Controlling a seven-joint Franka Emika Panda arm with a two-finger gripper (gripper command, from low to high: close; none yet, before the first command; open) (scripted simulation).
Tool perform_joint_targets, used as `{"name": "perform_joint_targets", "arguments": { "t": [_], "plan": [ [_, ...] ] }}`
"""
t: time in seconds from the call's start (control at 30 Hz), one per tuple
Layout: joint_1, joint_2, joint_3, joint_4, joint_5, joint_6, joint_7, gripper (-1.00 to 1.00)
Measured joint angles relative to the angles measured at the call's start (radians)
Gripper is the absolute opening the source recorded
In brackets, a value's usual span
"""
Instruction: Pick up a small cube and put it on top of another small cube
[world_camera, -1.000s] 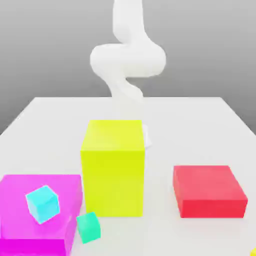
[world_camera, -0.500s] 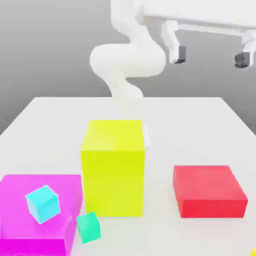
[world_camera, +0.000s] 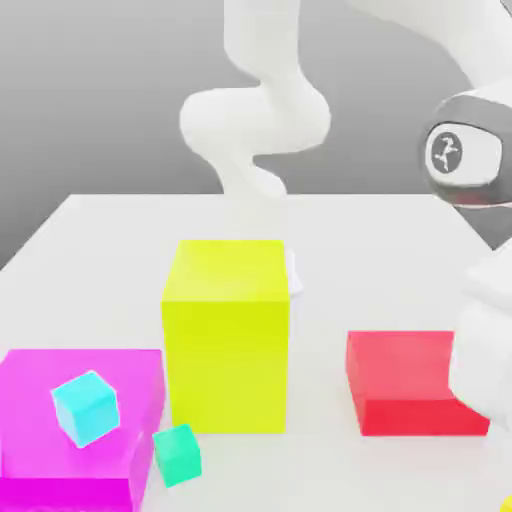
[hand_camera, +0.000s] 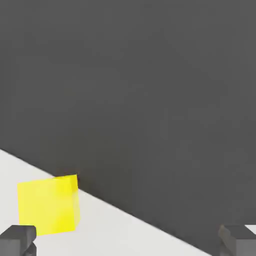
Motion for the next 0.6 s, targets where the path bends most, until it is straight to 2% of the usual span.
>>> {"name": "perform_joint_targets", "arguments": {
  "t": [0.13, 0.23, 0.27, 0.47, 0.6],
  "plan": [
    [0.039, 0.141, 0.011, 0.032, -0.013, 0.032, 0.001, 0.0],
    [0.068, 0.25, -0.018, 0.058, -0.044, 0.104, 0.021, 0.0],
    [0.074, 0.274, -0.026, 0.064, -0.052, 0.122, 0.026, -1.0],
    [0.078, 0.286, -0.031, 0.067, -0.053, 0.131, 0.027, -1.0],
    [0.058, 0.185, -0.002, 0.042, -0.013, 0.055, 0.0, -1.0]
  ]
}}
